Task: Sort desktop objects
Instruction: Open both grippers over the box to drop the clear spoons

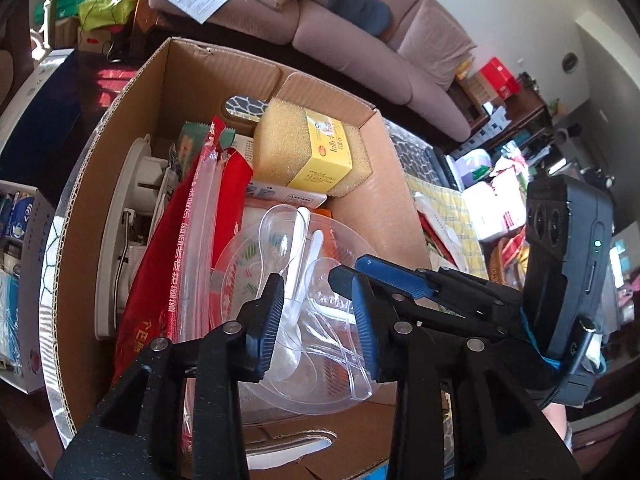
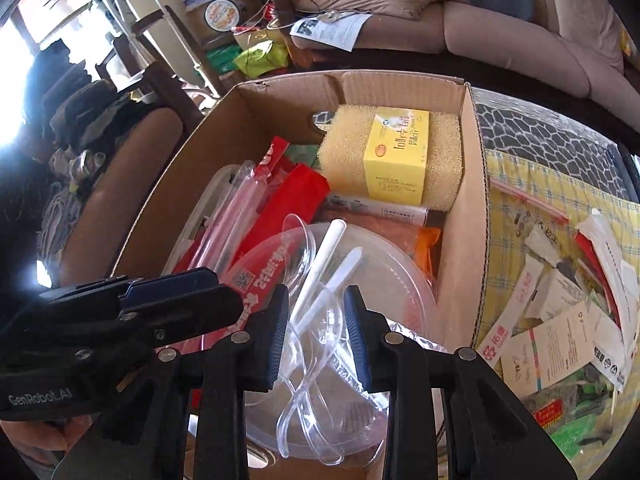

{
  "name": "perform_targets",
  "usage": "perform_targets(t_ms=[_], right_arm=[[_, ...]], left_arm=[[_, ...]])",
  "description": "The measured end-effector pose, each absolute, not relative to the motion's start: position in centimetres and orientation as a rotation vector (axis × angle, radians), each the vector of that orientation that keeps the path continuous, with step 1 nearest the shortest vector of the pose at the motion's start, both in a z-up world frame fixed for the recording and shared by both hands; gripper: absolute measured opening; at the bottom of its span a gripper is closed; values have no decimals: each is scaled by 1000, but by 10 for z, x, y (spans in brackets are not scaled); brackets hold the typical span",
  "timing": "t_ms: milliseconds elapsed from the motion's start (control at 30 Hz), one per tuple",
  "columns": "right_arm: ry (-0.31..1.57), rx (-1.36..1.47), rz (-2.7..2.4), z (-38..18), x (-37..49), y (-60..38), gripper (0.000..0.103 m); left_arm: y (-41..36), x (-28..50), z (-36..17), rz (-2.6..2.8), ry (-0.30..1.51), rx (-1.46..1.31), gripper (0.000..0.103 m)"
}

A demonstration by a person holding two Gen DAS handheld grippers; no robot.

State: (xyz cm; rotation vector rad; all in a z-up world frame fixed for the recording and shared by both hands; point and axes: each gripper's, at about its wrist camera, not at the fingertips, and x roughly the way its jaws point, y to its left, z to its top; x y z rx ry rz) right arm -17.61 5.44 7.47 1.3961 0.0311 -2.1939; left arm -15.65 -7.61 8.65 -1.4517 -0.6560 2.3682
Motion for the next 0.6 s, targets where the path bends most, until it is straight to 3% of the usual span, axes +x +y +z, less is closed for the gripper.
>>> perform_targets(t_ms=[200,367,500,600], right_arm=[[-8,1392,-2191,78,-172,54,31],[-11,1398,-2190,80,-161,58,37],[-24,1388,-2217,88,-152,68,54],[-20,1381,-2240,94,-144,76,57]], left_arm=[[-86,-144,99,2384,-668,-1420,35],[-93,-131,106,2388,-683,-1395,36],[-88,-120,108,2434,-592,-1409,44],[-86,-110,109,2446,-559,-1410,44]])
